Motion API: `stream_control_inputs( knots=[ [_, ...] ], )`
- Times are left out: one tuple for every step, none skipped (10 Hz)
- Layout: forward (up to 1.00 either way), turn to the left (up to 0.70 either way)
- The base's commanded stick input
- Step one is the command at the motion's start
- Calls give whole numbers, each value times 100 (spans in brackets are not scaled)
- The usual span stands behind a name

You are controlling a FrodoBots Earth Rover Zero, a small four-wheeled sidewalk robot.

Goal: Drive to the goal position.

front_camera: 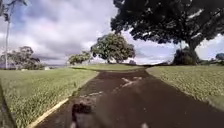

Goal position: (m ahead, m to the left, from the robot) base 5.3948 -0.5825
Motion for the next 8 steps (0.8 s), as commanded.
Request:
stream_control_inputs(
  knots=[
    [70,0],
    [70,0],
    [70,0],
    [70,0],
    [70,0],
    [70,0],
    [70,0],
    [70,0]
  ],
)
